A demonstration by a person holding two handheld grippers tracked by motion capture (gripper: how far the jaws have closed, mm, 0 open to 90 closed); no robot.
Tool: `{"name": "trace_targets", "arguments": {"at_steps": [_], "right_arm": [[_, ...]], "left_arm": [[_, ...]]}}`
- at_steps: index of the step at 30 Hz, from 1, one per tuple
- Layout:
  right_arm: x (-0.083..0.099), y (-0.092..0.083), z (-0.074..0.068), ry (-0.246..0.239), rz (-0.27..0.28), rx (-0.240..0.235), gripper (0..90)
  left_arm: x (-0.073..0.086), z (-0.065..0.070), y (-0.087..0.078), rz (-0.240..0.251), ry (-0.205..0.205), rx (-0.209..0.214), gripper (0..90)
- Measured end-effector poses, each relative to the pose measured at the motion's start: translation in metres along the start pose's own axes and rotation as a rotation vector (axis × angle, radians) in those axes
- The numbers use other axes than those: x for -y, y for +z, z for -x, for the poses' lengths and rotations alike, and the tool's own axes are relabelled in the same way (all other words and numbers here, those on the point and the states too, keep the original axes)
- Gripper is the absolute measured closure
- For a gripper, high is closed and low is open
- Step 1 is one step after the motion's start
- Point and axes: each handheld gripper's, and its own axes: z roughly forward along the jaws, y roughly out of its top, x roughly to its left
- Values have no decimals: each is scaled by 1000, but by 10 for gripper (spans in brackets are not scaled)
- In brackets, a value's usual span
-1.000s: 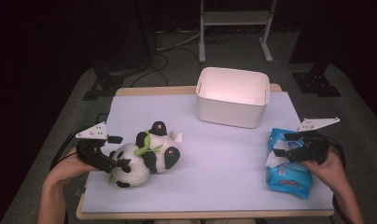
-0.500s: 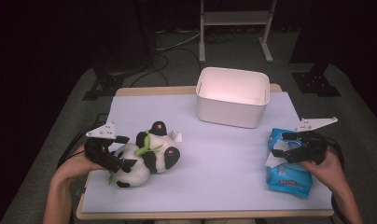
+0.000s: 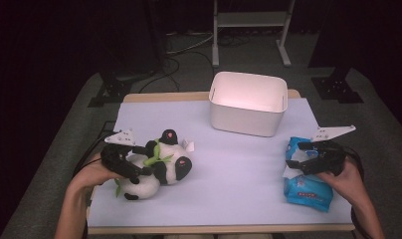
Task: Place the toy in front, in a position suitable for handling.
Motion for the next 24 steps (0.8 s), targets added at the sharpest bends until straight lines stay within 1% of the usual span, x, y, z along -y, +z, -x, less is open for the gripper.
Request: {"name": "trace_targets", "arguments": {"at_steps": [1,2,3,4,5,7,8,9,10,11,12,13,14,16,17,18,19,21,24], "right_arm": [[0,-1,0,1,2,-1,163],[0,-1,0,1,2,-1,163],[0,-1,0,1,3,-2,163],[0,-1,0,2,4,-4,163],[0,0,0,0,4,-5,163],[0,0,-1,2,4,-5,163],[0,0,-1,2,4,-5,163],[0,0,-1,1,3,-3,163],[0,0,-1,-3,1,2,163],[0,1,-1,-5,-2,2,163],[0,1,-1,-5,-2,2,163],[0,1,-2,-6,-2,1,163],[0,1,-2,-8,-2,1,163],[-1,2,-2,-6,-1,1,163],[-2,2,-2,-3,1,1,163],[-2,2,-2,-3,1,1,163],[-2,3,-3,-8,-1,-1,163],[-2,3,-3,-9,-4,-1,163],[-2,4,-3,-10,-5,1,163]], "left_arm": [[-1,0,2,-19,-6,-6,225],[-1,0,2,-19,-6,-6,231],[-1,0,2,-17,-16,-6,231],[-2,0,2,-16,-21,-9,255],[-2,0,2,-8,-34,-12,342],[-2,0,2,-5,-37,-16,407],[-3,-1,2,-4,-47,-12,407],[-3,-1,2,6,-60,-2,446],[-3,-1,2,10,-63,5,487],[-3,0,1,13,-56,15,573],[-3,0,1,13,-56,15,596],[-3,0,1,12,-52,15,596],[-3,0,1,14,-47,14,627],[-3,1,-1,22,-35,1,673],[-3,2,-3,30,-26,-12,710],[-3,2,-3,30,-26,-12,719],[-3,2,-4,27,-14,-16,723],[-2,2,-4,39,-6,-21,728],[-3,1,-4,50,-6,-24,740]]}}
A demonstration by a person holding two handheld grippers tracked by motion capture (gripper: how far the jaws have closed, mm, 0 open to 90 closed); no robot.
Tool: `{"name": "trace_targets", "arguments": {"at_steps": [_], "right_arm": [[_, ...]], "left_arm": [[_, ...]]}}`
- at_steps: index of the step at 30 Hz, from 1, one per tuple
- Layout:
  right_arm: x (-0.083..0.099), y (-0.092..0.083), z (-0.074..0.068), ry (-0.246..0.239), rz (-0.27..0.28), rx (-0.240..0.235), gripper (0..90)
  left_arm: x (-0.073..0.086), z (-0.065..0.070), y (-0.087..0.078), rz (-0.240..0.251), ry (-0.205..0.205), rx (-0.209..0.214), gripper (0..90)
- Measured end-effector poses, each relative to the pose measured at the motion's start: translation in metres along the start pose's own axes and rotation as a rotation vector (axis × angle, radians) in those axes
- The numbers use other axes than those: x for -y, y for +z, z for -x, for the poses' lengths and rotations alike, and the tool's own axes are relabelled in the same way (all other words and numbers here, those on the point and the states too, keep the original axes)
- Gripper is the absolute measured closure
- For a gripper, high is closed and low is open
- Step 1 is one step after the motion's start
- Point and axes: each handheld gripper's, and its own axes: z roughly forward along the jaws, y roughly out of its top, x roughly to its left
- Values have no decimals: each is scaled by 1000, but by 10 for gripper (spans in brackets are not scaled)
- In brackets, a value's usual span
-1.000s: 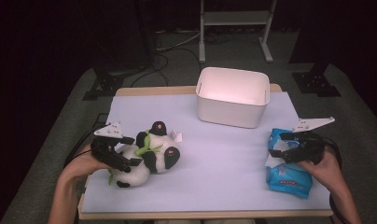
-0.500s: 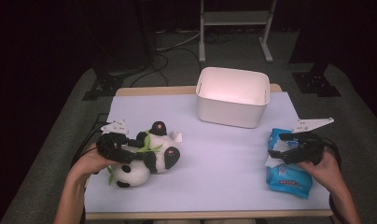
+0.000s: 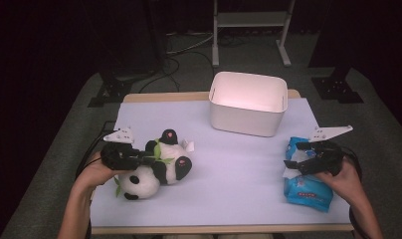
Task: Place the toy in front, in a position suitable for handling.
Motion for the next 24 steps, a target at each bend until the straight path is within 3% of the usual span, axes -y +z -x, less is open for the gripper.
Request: {"name": "trace_targets", "arguments": {"at_steps": [10,18,24], "right_arm": [[0,0,1,4,2,-4,163],[1,0,1,9,1,-1,163],[1,-2,1,7,6,1,163]], "left_arm": [[-7,-6,-4,19,-36,8,744],[-16,-3,-6,24,-29,23,752],[-28,7,0,30,5,47,755]]}}
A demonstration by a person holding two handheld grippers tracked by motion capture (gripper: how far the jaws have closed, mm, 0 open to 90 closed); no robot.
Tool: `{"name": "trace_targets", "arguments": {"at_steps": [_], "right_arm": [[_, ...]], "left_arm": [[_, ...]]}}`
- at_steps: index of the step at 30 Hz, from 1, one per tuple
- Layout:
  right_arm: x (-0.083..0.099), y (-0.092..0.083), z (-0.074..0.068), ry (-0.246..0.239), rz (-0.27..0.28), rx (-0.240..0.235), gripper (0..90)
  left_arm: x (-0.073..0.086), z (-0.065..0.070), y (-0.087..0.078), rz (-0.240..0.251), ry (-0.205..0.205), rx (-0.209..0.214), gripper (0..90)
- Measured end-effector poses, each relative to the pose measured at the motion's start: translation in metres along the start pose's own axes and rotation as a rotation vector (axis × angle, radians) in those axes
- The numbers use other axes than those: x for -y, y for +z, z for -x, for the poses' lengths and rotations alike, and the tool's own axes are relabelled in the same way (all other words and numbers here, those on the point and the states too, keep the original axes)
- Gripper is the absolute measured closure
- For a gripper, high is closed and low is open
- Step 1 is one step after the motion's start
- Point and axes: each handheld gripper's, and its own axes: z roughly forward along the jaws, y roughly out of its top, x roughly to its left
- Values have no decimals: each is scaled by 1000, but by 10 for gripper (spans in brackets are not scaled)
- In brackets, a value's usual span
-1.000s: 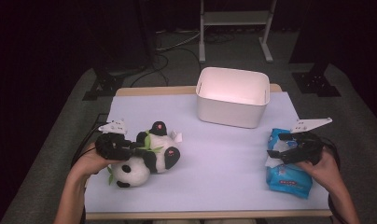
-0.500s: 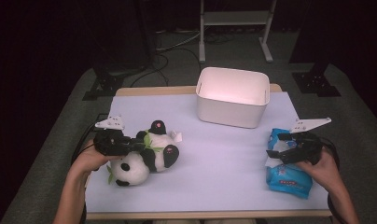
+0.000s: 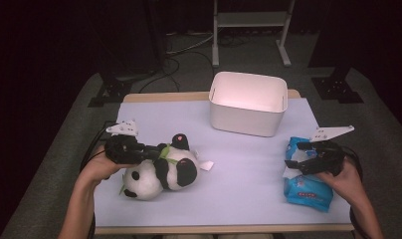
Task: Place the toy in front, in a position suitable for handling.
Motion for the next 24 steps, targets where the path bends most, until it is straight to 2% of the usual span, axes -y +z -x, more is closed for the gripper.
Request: {"name": "trace_targets", "arguments": {"at_steps": [6,13,16,21,24], "right_arm": [[0,-1,1,4,0,0,163],[2,-4,2,9,8,2,163],[3,-5,2,15,8,2,163],[3,-6,3,6,13,5,163],[4,-7,3,10,10,3,163]], "left_arm": [[-18,10,13,6,41,28,754],[-45,22,37,-11,98,75,753],[-52,25,43,-13,109,87,753],[-73,34,61,-20,146,115,753],[-79,37,68,-24,156,126,752]]}}
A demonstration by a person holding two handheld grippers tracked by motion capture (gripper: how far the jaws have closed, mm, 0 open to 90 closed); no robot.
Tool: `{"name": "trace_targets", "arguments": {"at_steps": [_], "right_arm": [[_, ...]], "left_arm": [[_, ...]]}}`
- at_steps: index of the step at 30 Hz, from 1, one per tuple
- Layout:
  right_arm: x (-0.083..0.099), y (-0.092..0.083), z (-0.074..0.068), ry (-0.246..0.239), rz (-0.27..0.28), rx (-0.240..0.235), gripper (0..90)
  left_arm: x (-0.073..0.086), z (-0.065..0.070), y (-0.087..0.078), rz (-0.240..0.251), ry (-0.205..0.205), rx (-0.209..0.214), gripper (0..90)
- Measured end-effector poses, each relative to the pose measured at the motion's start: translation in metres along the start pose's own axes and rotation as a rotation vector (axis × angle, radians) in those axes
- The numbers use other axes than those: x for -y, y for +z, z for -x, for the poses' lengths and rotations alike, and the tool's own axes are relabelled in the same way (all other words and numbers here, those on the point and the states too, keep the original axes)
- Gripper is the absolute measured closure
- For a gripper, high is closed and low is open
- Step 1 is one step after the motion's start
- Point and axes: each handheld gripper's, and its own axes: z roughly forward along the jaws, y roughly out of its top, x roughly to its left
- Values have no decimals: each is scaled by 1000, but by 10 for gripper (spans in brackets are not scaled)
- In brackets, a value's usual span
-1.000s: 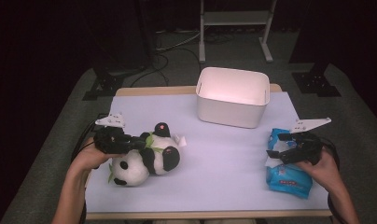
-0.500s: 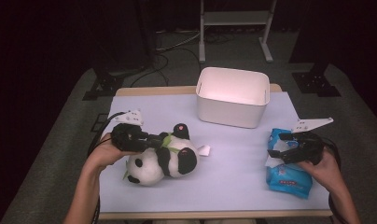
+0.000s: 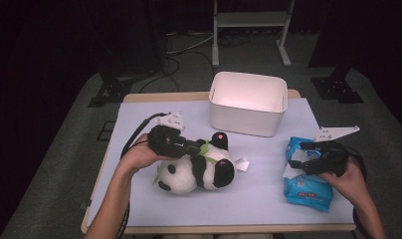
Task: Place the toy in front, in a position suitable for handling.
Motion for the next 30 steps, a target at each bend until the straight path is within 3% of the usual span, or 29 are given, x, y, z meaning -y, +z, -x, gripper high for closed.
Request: {"name": "trace_targets", "arguments": {"at_steps": [7,15,22,30], "right_arm": [[3,-2,2,6,6,1,163],[4,-1,2,5,1,-5,163],[6,1,1,-4,-14,-9,163],[8,2,1,-11,-37,-14,164]], "left_arm": [[-18,1,26,-26,21,30,752],[-27,2,47,-33,29,54,750],[-23,4,60,-44,24,80,737],[-14,9,62,-31,3,126,615]]}}
